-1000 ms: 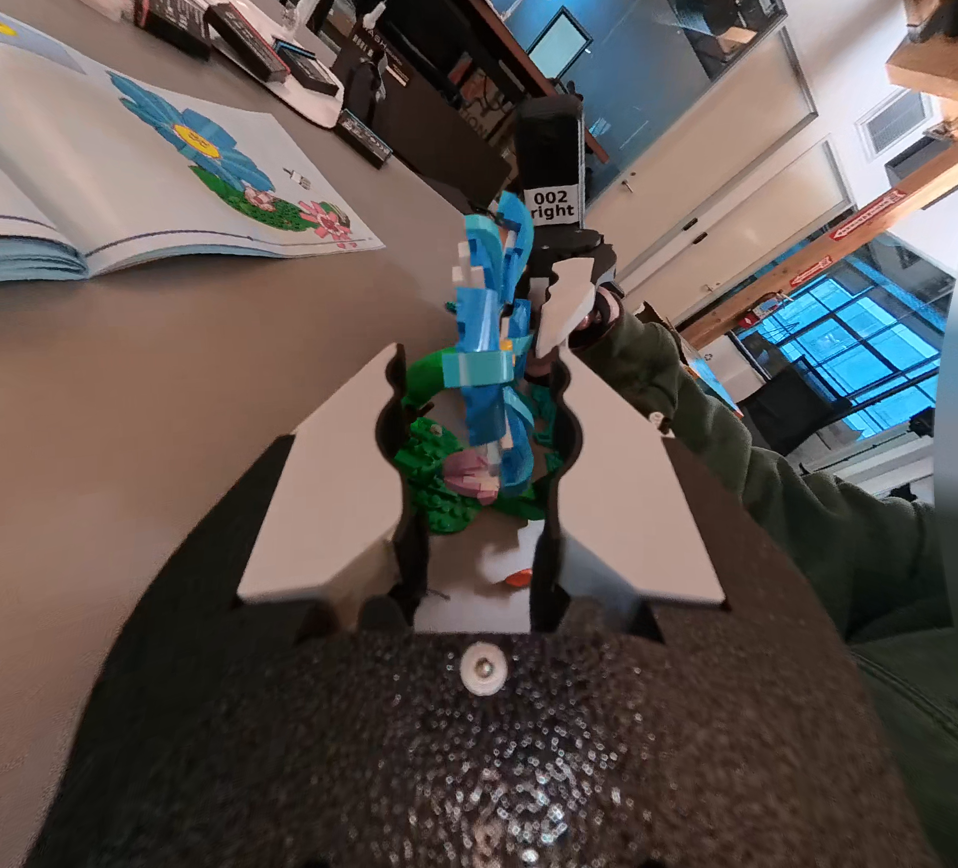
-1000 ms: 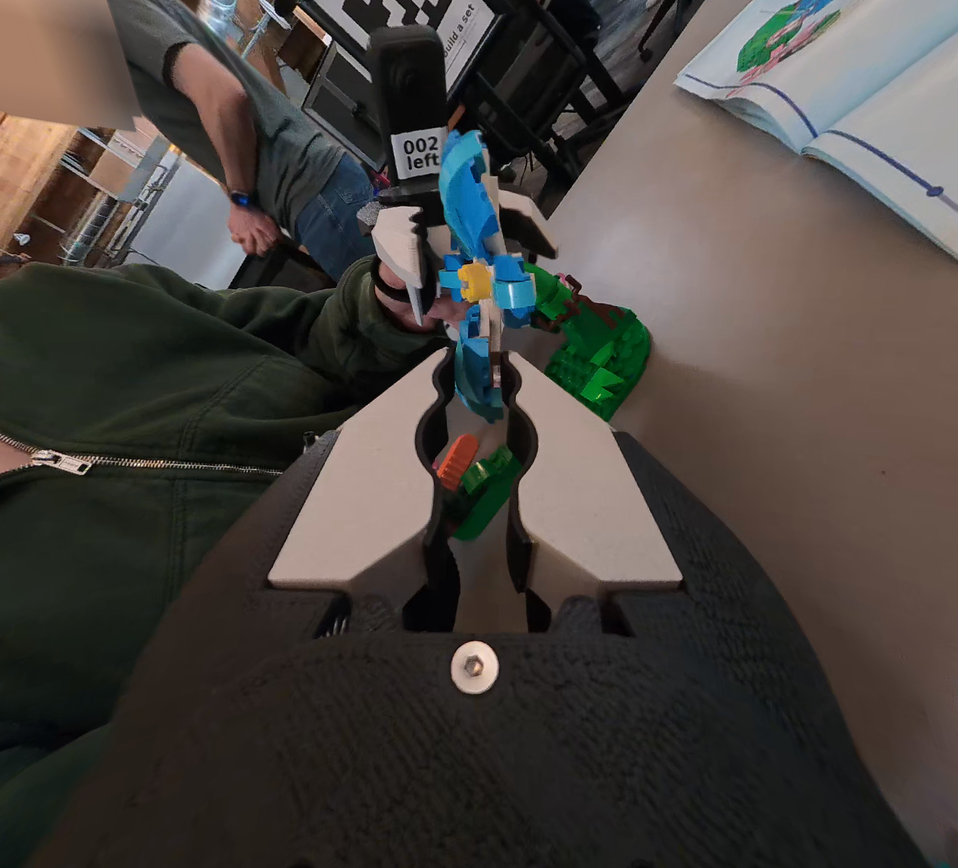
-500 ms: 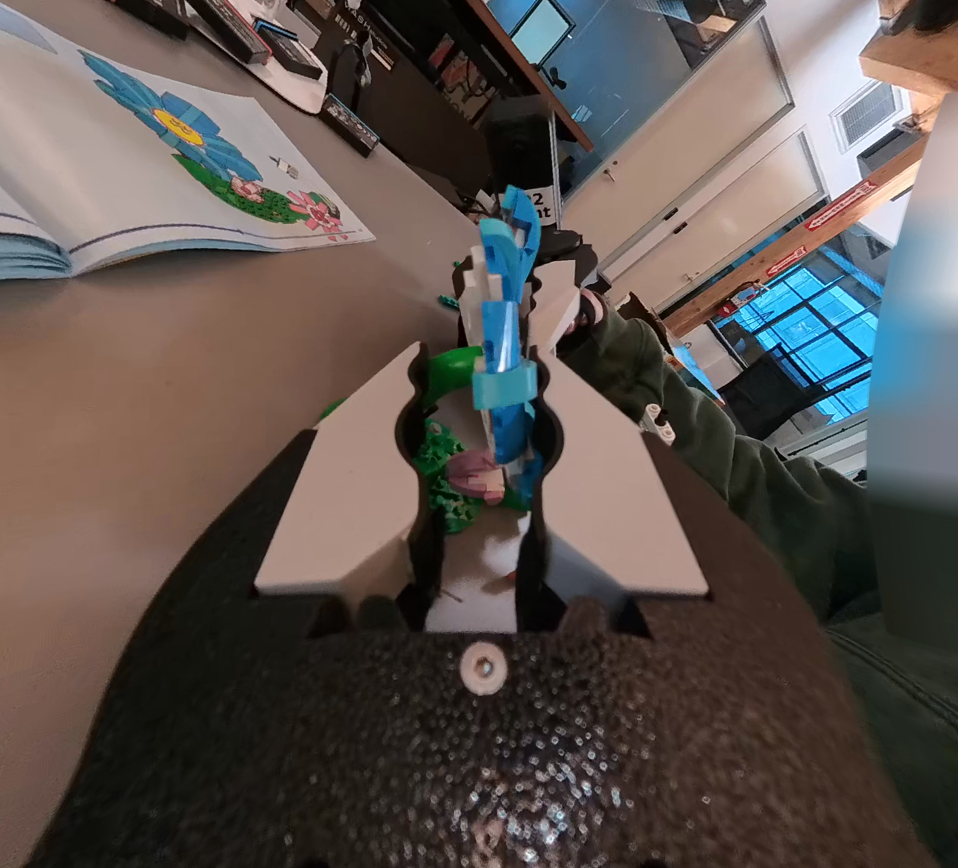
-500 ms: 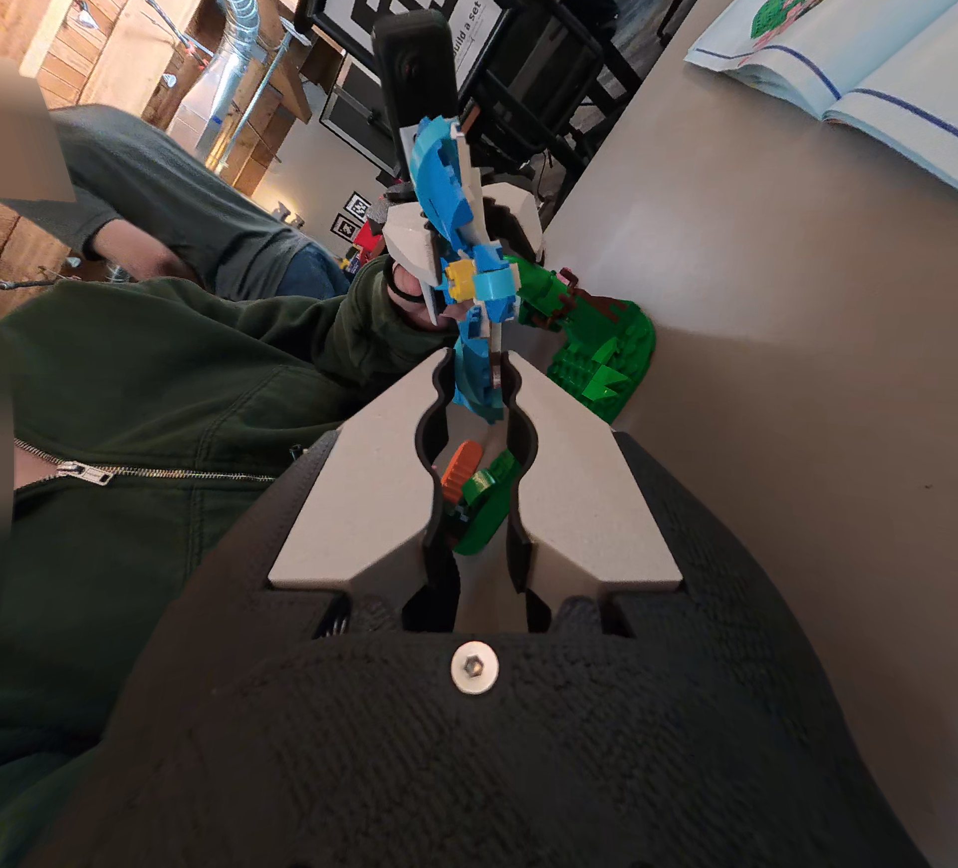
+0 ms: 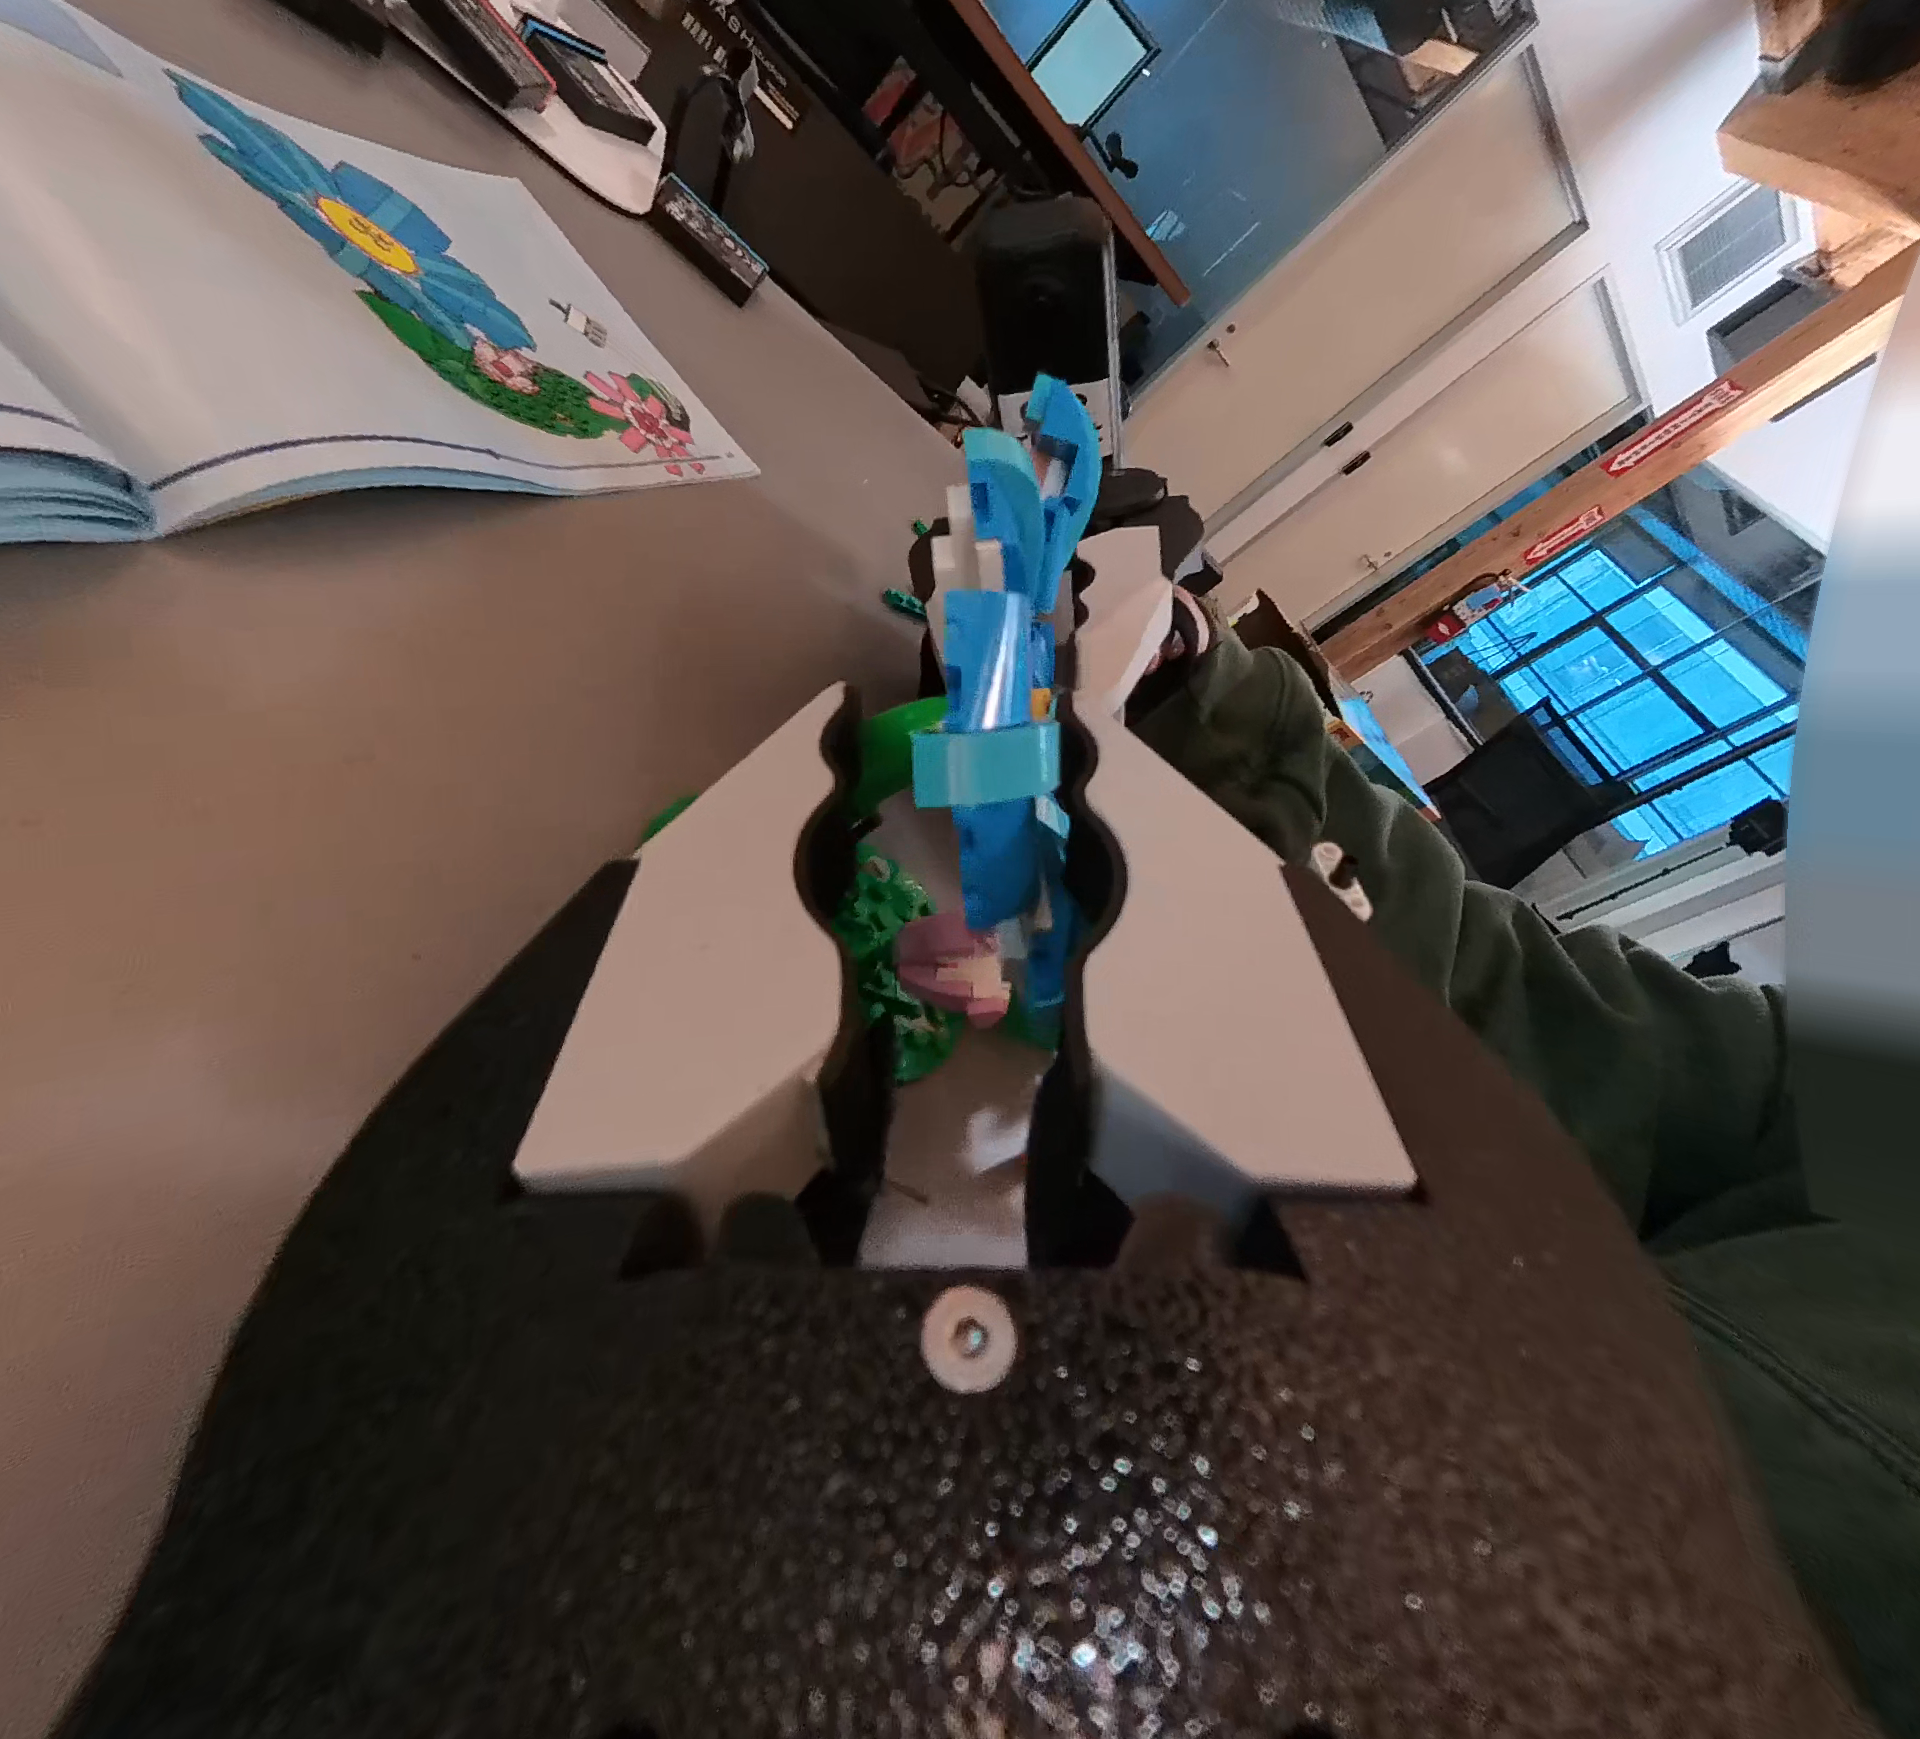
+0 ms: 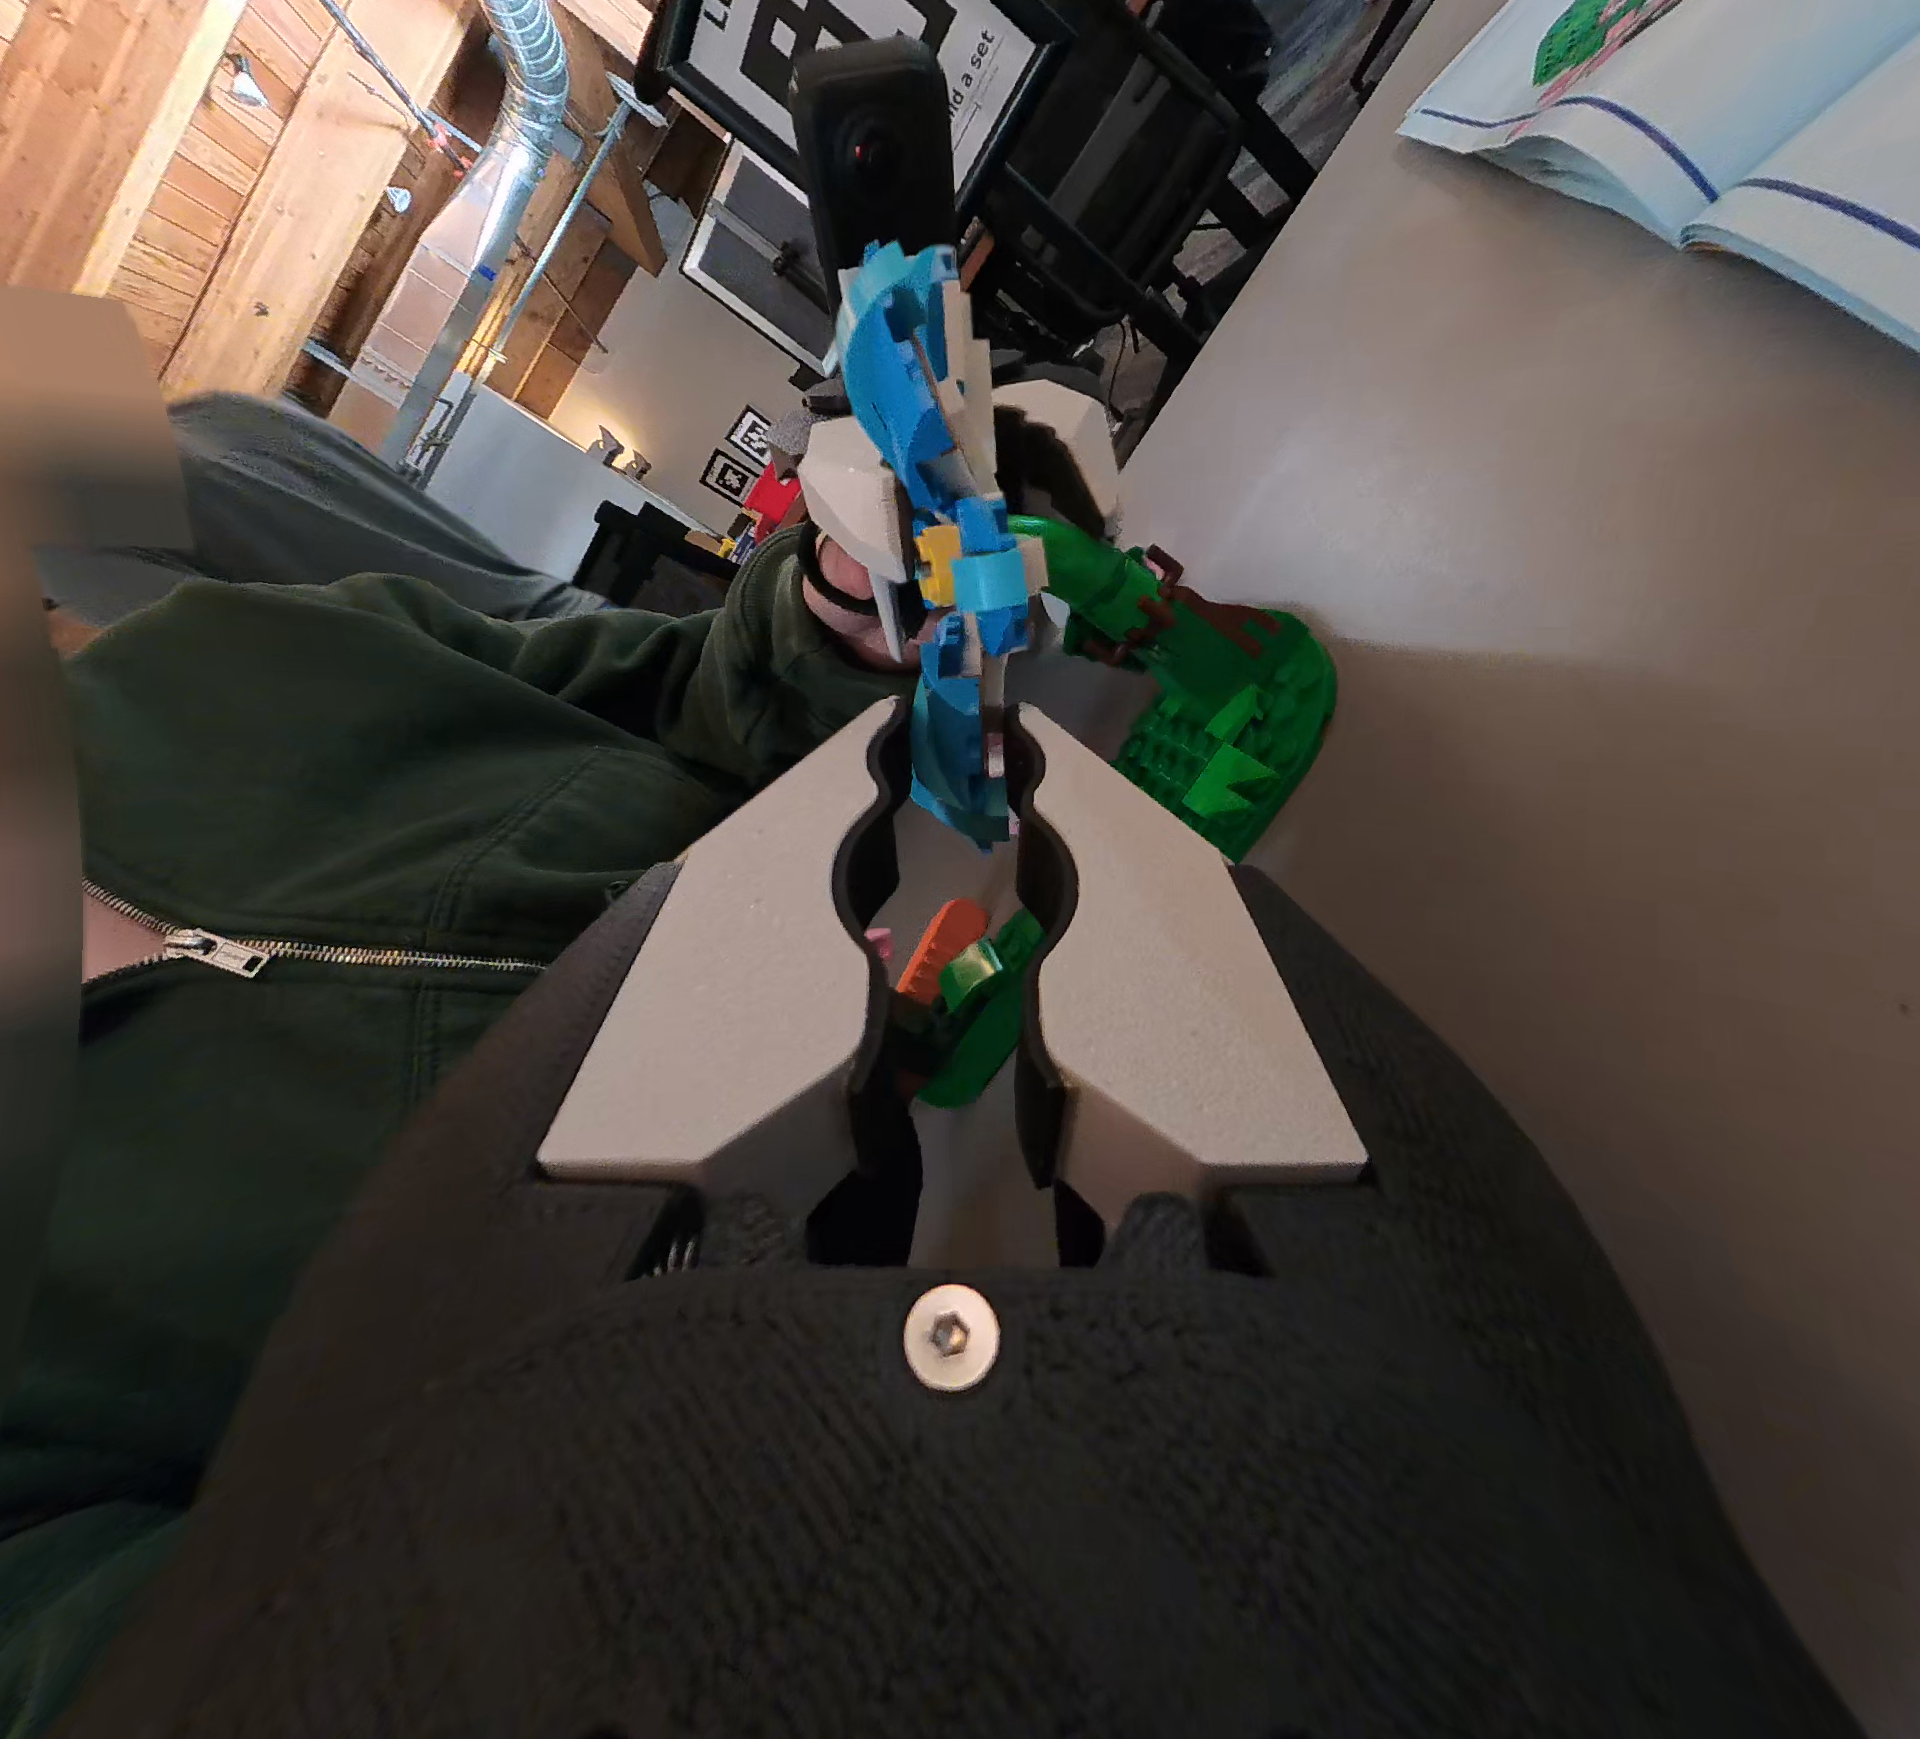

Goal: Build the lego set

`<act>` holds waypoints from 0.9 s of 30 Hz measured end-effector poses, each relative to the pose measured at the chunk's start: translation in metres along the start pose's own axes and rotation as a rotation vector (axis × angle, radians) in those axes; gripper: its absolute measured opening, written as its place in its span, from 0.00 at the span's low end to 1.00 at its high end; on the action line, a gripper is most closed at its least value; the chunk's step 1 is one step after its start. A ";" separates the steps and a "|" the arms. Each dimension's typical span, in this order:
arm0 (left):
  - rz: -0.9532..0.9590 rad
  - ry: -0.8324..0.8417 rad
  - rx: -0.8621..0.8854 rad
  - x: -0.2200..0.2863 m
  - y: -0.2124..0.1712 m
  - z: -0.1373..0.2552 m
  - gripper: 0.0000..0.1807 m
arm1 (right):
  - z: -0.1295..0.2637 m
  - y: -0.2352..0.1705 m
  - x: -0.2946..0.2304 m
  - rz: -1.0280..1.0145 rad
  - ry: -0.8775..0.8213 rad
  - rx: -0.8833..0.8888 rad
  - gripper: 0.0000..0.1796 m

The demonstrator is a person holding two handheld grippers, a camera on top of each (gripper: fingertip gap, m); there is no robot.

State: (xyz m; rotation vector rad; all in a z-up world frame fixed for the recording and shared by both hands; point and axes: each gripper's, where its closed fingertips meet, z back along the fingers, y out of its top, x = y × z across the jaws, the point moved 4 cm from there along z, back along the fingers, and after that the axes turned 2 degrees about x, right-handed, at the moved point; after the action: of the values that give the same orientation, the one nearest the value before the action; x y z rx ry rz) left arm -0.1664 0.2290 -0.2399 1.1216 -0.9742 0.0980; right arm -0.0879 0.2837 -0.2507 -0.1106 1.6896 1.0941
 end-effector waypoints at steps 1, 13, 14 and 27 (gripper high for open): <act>-0.004 -0.002 -0.005 0.000 0.000 0.000 0.18 | -0.001 0.000 0.000 -0.003 0.005 0.002 0.09; -0.059 -0.001 -0.032 0.003 0.003 0.000 0.15 | -0.002 0.002 0.000 -0.003 -0.002 0.038 0.08; -0.057 -0.004 -0.031 0.003 0.003 0.000 0.15 | -0.002 0.002 0.000 0.000 -0.004 0.042 0.08; -0.041 -0.028 -0.022 0.007 0.003 0.001 0.24 | 0.007 0.004 -0.001 0.050 -0.041 0.057 0.08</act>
State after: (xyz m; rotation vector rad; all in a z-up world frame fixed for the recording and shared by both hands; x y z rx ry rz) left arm -0.1642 0.2275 -0.2329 1.1246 -0.9742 0.0384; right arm -0.0843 0.2904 -0.2479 -0.0101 1.6933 1.0768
